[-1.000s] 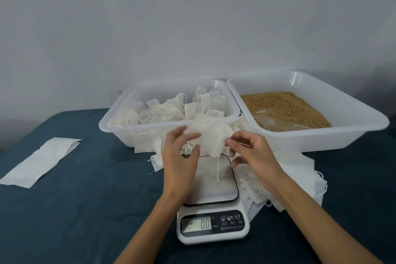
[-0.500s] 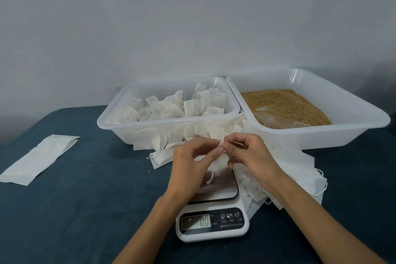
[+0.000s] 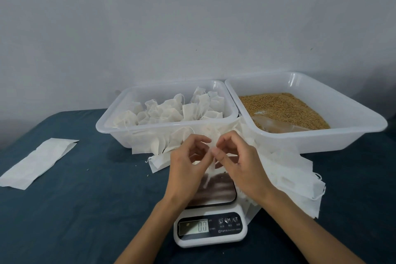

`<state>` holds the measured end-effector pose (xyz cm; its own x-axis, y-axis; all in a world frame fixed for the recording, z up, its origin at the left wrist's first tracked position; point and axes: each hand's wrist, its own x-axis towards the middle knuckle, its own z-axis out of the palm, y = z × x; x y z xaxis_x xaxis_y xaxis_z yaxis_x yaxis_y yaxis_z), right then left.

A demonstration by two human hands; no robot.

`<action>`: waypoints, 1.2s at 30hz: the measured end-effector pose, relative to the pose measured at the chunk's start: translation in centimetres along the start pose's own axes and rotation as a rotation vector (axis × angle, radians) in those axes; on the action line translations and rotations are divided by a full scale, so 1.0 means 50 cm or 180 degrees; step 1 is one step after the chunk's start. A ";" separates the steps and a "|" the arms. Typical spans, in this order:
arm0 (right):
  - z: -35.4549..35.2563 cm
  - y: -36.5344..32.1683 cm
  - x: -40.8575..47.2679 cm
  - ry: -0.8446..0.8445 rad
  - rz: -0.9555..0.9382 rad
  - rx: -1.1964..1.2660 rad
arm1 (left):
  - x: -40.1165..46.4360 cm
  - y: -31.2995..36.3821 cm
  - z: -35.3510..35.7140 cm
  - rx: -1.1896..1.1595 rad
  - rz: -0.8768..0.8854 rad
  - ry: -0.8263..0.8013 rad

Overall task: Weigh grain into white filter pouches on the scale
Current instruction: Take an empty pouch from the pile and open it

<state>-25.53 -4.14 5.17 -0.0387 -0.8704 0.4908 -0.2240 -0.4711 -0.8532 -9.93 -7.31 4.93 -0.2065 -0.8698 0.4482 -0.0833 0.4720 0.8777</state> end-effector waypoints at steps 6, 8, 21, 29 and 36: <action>-0.007 0.014 0.006 0.0203 -0.0163 -0.0438 | 0.004 0.001 -0.002 -0.0189 -0.0091 0.0041; -0.009 0.023 0.005 0.0103 -0.0437 -0.0927 | 0.003 0.003 0.000 -0.0190 -0.0081 0.0017; -0.014 0.002 0.009 0.0276 0.0256 -0.0184 | -0.002 0.019 0.002 -0.0195 0.0155 -0.0196; -0.026 0.004 0.018 0.0381 0.0306 0.0513 | 0.017 0.014 -0.020 -0.0465 -0.0480 0.0012; -0.030 0.019 0.014 0.0851 -0.0017 -0.0415 | 0.014 -0.002 -0.014 -0.0396 -0.0515 0.0031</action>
<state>-27.22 -4.98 4.98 -0.2884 -0.7913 0.5391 -0.3473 -0.4382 -0.8291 -9.39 -8.05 5.28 -0.1908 -0.9344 0.3008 0.0067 0.3052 0.9523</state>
